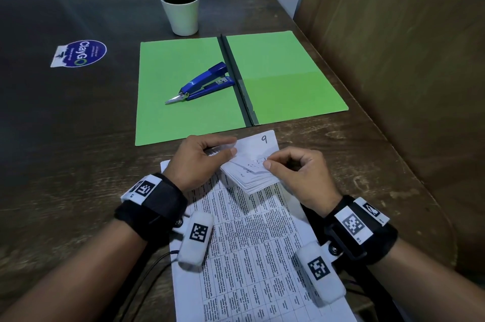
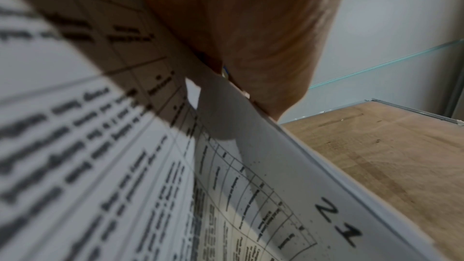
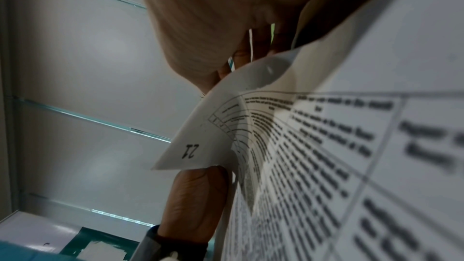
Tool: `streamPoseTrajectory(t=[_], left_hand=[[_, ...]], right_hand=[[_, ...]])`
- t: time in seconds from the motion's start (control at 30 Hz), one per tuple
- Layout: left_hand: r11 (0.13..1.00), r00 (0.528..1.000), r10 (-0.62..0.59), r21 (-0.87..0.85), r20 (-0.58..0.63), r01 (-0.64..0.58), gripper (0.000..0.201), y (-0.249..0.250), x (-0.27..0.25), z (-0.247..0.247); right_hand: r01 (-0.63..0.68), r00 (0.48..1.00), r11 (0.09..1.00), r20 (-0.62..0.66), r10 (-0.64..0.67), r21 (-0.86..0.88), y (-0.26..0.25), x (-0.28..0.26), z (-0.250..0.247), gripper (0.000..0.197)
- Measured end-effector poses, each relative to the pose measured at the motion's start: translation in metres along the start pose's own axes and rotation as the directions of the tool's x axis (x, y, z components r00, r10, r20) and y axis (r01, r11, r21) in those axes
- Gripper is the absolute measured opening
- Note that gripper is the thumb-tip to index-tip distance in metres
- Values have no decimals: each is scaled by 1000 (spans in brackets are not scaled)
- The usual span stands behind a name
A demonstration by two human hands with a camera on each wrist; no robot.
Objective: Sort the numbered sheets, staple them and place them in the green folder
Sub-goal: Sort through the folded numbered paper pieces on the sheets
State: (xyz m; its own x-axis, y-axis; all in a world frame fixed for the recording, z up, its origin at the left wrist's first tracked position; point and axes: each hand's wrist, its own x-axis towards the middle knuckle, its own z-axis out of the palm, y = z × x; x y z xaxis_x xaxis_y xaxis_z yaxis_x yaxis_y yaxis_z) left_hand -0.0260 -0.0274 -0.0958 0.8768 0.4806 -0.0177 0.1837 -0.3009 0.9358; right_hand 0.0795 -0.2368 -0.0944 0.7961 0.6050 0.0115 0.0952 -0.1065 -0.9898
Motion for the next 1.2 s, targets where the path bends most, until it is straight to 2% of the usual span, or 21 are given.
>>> streamPoseTrajectory(t=[0.13, 0.3, 0.57, 0.67, 0.73, 0.93, 0.97, 1.07, 1.13, 1.2], left_hand=[[1000, 1000, 11, -6, -8, -11, 18, 1, -1, 0], [999, 999, 26, -21, -20, -27, 13, 2, -1, 0], [997, 997, 75, -24, 4, -75, 17, -1, 0, 0], [997, 997, 72, -24, 6, -72, 16, -3, 1, -1], [997, 998, 70, -29, 12, -69, 16, -4, 1, -1], [998, 998, 56, -29, -2, -56, 9, -1, 0, 0], [998, 998, 59, -36, 0, -59, 6, 1, -1, 1], [999, 999, 46, -23, -11, -47, 23, 3, -1, 2], [999, 999, 36, -21, -16, -36, 23, 3, 0, 2], [998, 1000, 24, -51, -18, -25, 10, 0, 0, 2]], right_hand=[[-9, 1000, 999, -22, 10, 32, 1, 0, 1, 8], [9, 994, 999, -111, -3, 54, 4, 2, 1, 27], [23, 984, 999, -174, -31, -45, 2, 4, 0, 34], [44, 985, 990, -160, -65, -134, 0, 5, -3, 30], [56, 990, 988, -119, -73, -144, 0, 5, -2, 22], [93, 988, 977, -103, -114, -190, 0, 4, 0, 9], [102, 988, 977, -95, -121, -186, -2, 2, 1, 12], [120, 988, 981, -75, -132, -155, -8, -1, 3, 35], [97, 992, 987, -64, -106, -131, -9, -1, 2, 33], [33, 995, 994, -87, -42, -103, -6, -1, 2, 19]])
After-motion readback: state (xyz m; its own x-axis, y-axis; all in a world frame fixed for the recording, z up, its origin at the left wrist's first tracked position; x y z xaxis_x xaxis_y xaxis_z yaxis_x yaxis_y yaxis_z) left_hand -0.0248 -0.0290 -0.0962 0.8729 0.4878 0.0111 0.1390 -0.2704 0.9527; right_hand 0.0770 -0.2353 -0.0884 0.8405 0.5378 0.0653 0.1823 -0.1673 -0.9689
